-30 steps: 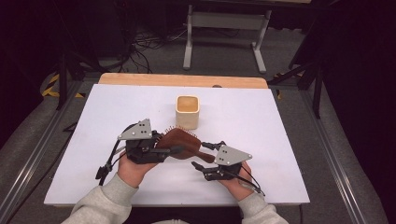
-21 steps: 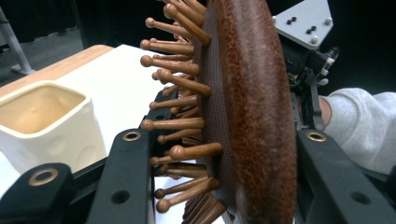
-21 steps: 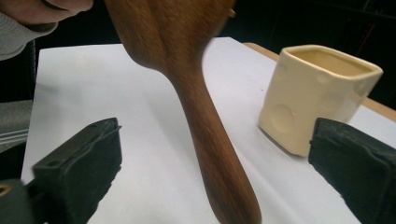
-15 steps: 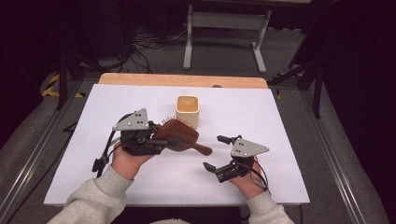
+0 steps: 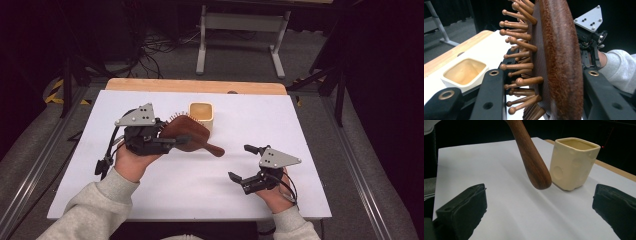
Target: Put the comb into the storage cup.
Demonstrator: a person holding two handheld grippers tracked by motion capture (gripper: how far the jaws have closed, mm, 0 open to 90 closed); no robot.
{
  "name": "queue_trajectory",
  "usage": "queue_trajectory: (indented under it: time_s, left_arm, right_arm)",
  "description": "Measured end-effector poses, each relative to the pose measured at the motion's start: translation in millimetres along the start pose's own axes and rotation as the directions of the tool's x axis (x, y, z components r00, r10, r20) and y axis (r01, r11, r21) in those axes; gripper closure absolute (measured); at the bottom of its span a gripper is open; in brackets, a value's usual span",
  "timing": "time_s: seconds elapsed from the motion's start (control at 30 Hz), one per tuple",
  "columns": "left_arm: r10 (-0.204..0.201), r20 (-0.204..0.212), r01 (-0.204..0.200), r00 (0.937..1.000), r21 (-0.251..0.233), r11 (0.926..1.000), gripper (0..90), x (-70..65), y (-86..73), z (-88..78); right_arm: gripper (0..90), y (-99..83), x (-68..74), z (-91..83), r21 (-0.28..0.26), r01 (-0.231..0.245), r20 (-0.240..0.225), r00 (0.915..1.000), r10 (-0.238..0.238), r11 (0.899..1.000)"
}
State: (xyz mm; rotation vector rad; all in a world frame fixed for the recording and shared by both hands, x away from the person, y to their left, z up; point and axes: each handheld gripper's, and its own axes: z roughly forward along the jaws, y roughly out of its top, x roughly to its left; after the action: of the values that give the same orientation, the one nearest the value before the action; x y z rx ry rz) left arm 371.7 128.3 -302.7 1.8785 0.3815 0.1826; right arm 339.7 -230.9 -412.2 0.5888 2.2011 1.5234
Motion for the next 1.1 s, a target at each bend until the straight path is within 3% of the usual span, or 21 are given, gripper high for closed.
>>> queue_trajectory:
  time_s: [0.4, 1.1]
  left_arm:
    - [0.026, -0.038, -0.026, 0.9989, 0.009, 0.9996, 57.5, 7.7, 23.1, -9.5]
    - [-0.003, -0.123, 0.001, 0.9923, -0.02, 0.9998, 57.3, 27.8, 46.6, -22.0]
  right_arm:
    - [0.3, -3.0, -8.0, -7.8, -0.001, -0.025, 0.024, 0.9994, 0.025, 1.0]
    - [0.3, -3.9, -11.6, -10.0, -0.003, -0.04, 0.027, 0.9988, 0.04, 0.999]
